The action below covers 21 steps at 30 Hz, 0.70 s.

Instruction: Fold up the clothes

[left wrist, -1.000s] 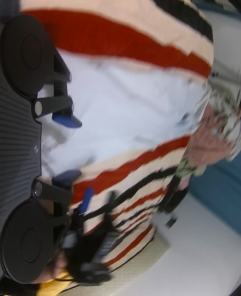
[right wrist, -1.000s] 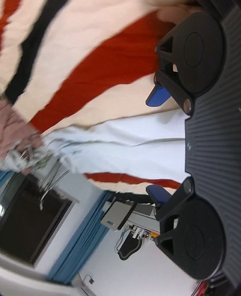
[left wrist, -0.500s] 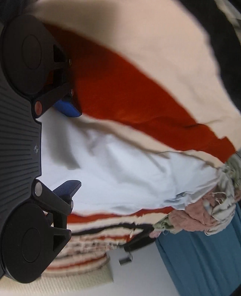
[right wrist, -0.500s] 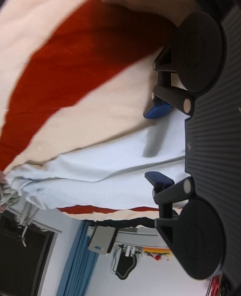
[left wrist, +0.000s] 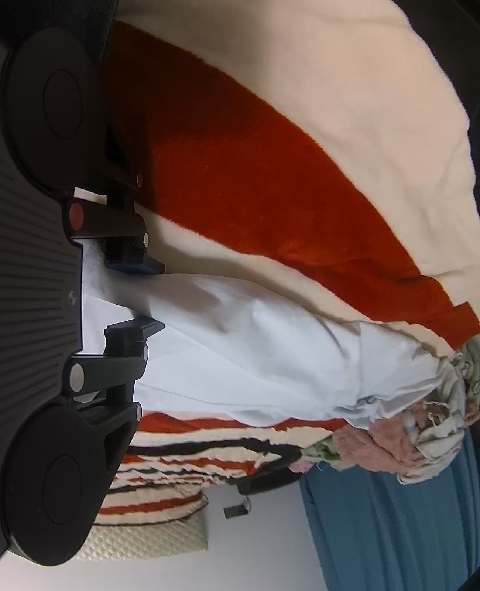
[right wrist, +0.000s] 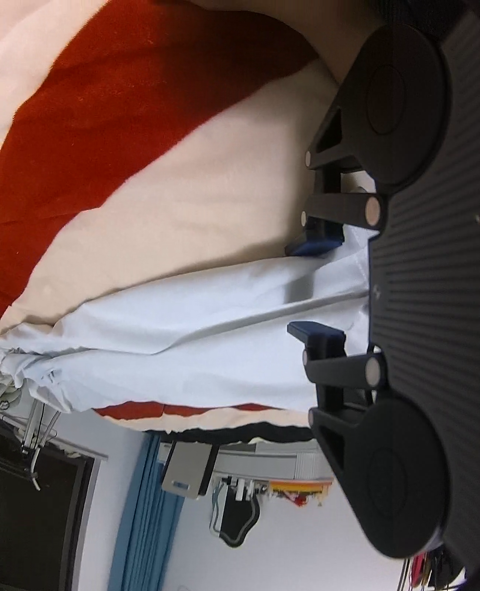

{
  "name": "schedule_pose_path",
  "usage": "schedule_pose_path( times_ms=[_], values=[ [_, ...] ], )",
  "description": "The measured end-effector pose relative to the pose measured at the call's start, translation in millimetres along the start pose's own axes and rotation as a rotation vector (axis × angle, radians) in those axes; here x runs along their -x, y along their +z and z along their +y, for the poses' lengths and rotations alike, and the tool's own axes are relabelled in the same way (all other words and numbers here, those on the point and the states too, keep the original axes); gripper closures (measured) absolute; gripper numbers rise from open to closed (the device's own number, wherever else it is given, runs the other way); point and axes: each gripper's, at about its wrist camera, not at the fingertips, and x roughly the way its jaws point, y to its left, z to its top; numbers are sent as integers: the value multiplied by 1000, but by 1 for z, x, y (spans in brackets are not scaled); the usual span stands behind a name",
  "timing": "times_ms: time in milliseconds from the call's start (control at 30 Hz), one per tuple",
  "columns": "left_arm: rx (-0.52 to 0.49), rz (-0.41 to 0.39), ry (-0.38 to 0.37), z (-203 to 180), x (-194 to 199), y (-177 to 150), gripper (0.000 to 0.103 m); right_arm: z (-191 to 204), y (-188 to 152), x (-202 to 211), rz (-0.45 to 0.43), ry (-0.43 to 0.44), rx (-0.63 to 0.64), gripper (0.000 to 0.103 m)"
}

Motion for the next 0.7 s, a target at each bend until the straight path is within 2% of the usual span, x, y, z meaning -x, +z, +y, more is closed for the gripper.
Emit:
schedule_pose_path(
  times_ms=[33, 267, 367, 400, 433, 500, 567, 600, 700],
  values=[
    [-4, 8, 5, -1, -3, -1, 72, 1, -2, -1, 4, -13, 12, 63],
    [-19, 57, 3, -4, -24, 2, 70, 6, -13, -5, 37, -98, 89, 62],
    [-21, 77, -9, -4, -28, -1, 70, 8, -13, 1, 9, -86, 78, 63],
    [-27, 81, -13, -5, -29, -3, 70, 8, -14, 3, -1, -79, 76, 67],
    [-33, 79, -13, -6, -28, -4, 73, 7, -16, 6, -11, -73, 76, 70],
    [-40, 77, -13, -8, -29, -6, 81, 8, -19, 12, -31, -58, 81, 85],
    [-40, 71, -19, -11, -28, -6, 89, 12, -21, 14, -53, -45, 88, 88],
    [-41, 63, -23, -12, -26, -7, 90, 12, -22, 17, -69, -31, 87, 91],
    [-41, 38, -36, -14, -19, -10, 94, 11, -23, 27, -124, 24, 77, 94]
  ],
)
